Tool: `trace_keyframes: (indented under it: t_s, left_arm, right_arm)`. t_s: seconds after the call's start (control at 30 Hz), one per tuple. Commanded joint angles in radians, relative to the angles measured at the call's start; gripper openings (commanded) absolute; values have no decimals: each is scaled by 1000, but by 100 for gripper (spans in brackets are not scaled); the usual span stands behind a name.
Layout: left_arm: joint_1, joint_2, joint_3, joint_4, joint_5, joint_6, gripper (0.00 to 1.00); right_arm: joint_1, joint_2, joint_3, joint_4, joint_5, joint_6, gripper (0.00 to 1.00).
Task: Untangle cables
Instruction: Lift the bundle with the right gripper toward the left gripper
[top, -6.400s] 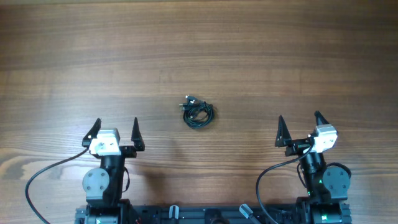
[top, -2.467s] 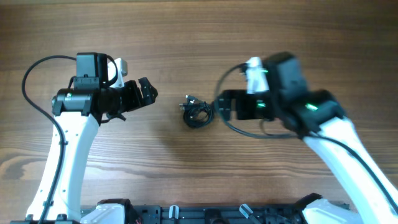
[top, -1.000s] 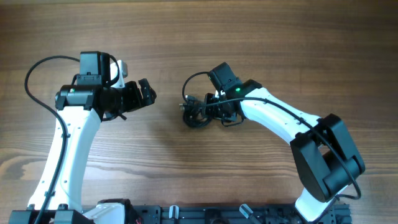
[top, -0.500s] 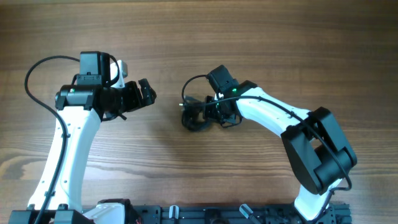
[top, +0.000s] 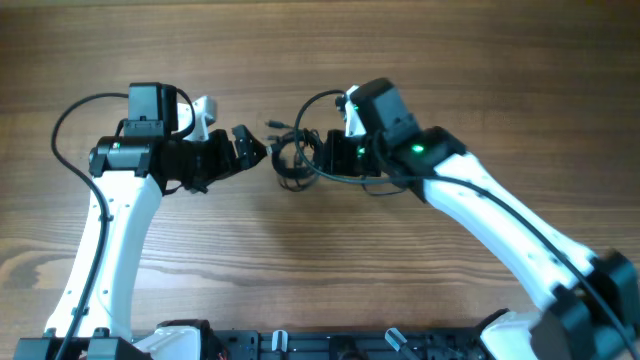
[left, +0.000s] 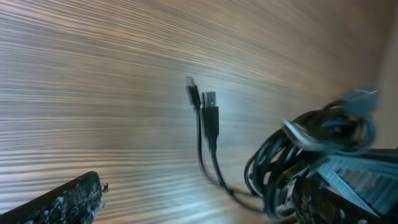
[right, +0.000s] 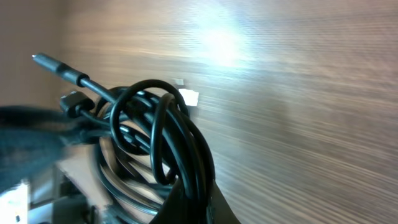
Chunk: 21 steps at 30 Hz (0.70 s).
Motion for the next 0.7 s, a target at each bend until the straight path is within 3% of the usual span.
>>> trace_keyframes:
  t_s: [0.0, 0.4, 0.67]
  left_arm:
    - [-7, 8, 18, -6, 158, -5, 100]
    - [-18, 8, 18, -60, 223, -5, 100]
    - [-82, 8, 18, -13, 126, -5, 100]
  right_arm:
    - [5, -42, 13, 2, -56, -19, 6]
    - [19, -17, 11, 21, -93, 42, 6]
    - [19, -17, 11, 82, -187, 42, 6]
